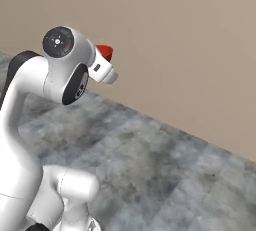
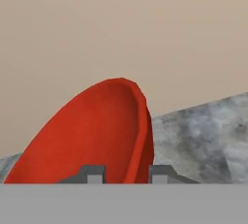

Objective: Take the smaller bowl and place it next to the appetizer plate on the dining counter , and place the larger bowl next to the plate with cooked food.

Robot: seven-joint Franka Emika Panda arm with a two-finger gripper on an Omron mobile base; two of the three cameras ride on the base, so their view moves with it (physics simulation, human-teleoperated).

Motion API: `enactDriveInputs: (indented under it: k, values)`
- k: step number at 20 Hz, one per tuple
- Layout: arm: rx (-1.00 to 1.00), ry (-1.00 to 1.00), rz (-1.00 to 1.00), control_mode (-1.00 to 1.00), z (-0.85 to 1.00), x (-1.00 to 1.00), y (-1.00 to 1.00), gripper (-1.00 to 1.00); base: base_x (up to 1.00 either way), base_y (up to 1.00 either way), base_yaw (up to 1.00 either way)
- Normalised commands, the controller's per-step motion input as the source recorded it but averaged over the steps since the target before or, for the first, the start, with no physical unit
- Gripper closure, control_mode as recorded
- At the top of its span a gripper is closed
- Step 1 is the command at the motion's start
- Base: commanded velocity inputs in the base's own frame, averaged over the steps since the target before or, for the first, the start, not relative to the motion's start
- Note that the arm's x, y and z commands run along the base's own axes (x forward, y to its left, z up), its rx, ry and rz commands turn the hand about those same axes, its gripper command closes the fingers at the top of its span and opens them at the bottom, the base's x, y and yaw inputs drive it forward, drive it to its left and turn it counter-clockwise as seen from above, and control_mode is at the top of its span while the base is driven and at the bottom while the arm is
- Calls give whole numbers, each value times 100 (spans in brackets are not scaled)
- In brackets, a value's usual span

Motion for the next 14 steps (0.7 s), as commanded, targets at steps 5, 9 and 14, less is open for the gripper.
enactDriveInputs:
  k: [5,9,14]
  values:
    - [0,0,0,100,0,0,0,100,98,75,44]
    - [0,0,0,100,0,0,0,100,100,42,52]
    - [0,0,0,100,0,0,0,100,100,21,57]
